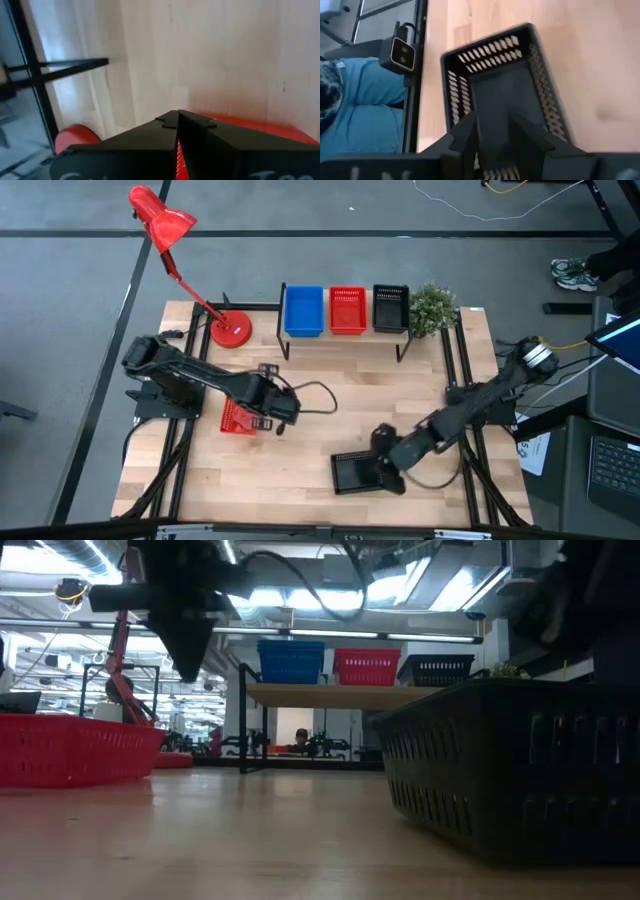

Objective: Stack baskets on shelf by color
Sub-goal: Stack the black bin on top of the black bin on the shelf

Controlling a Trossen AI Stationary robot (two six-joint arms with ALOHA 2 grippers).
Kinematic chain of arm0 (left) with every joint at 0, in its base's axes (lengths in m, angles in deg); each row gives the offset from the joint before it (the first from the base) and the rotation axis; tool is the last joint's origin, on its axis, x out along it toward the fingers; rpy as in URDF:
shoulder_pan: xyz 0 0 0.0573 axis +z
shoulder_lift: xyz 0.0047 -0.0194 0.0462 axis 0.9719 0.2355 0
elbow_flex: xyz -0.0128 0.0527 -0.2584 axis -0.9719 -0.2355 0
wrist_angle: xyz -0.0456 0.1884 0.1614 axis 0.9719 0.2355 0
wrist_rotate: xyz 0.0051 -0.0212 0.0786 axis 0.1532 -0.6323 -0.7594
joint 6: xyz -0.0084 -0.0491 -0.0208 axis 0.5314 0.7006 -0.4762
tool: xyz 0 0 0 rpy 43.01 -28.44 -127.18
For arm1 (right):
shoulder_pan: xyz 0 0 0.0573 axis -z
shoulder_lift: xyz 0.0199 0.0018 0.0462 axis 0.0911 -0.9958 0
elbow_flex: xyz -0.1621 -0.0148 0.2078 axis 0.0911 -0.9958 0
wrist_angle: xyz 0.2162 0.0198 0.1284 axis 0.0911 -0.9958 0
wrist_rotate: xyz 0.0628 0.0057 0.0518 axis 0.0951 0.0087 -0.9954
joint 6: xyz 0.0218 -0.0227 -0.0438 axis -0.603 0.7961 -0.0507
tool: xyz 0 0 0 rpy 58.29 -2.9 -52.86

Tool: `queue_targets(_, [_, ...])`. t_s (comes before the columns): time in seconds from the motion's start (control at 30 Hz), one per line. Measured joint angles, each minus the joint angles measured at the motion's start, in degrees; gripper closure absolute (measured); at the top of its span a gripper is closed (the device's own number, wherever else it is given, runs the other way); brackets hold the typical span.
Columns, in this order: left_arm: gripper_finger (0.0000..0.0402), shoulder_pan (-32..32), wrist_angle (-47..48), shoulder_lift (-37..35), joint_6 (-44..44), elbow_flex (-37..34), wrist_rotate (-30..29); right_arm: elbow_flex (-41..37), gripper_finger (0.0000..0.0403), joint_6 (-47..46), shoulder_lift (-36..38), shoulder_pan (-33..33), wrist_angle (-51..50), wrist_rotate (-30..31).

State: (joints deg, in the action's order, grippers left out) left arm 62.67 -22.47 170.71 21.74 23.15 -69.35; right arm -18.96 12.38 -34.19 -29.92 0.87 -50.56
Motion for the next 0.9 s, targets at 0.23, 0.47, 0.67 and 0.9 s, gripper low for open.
queue_targets(0.23, [0.0401,0.8,-2.1,-10.1,5.3,-7.6,-0.7,6.2,0.0295,2.6,-10.4,1.0,-2.1,0.3])
queue_targets(0.47, [0.0401,0.4,-3.2,-14.9,9.1,-12.0,-3.0,6.9,0.0295,-2.3,-14.6,4.0,-12.0,4.4])
queue_targets(0.67, [0.0401,0.4,-4.5,-14.6,8.8,-12.4,-4.4,6.9,0.0295,-1.6,-14.3,8.4,-24.0,17.6])
queue_targets(0.9, [0.0401,0.4,-5.6,-14.6,8.6,-12.4,-5.6,7.0,0.0295,5.0,-14.1,13.7,-28.3,25.2])
